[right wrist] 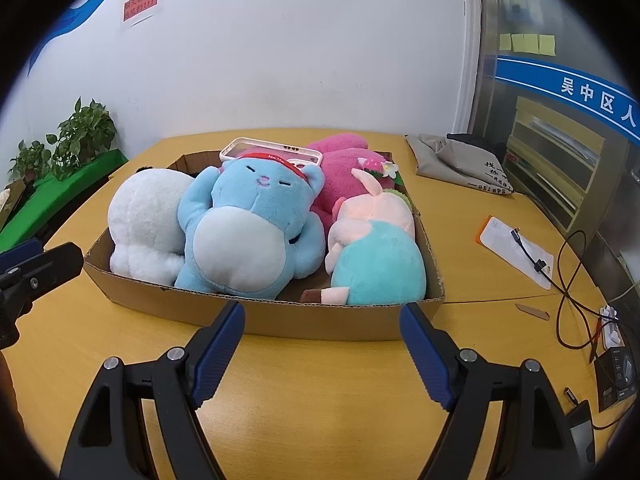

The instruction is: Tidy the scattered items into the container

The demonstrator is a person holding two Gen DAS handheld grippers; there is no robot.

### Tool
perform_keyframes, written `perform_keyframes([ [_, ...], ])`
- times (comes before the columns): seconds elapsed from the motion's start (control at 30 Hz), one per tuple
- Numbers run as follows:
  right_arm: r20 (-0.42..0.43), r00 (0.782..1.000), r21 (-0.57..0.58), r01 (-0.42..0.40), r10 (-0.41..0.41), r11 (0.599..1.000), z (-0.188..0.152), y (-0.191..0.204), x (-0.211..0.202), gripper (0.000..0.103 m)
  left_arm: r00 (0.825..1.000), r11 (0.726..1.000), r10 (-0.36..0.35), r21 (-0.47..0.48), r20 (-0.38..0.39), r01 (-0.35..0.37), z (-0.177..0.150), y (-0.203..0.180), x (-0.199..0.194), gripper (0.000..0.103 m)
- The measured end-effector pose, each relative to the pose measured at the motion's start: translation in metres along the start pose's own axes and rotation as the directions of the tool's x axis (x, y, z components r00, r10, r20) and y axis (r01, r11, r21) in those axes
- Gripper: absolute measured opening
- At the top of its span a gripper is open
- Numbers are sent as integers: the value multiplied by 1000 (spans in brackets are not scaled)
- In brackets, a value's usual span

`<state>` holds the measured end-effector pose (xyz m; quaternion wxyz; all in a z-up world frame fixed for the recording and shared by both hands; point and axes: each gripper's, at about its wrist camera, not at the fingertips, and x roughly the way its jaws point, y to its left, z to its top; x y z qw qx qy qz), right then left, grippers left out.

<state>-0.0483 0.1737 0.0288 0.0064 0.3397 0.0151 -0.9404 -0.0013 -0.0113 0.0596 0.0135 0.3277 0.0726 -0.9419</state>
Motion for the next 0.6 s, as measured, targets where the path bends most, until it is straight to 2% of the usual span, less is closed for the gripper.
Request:
perform_keyframes([
  [0.13,-5,1000,7,2,-2,1000,0,-2,3,80,1000,1000,8,12,-8,-8,-2,-3,4,103],
  [0.6,-31,1000,-1,-3,3,1000,-4,-1,13,80,999,999,-28,43,-20,29,-9,-12,7,103],
])
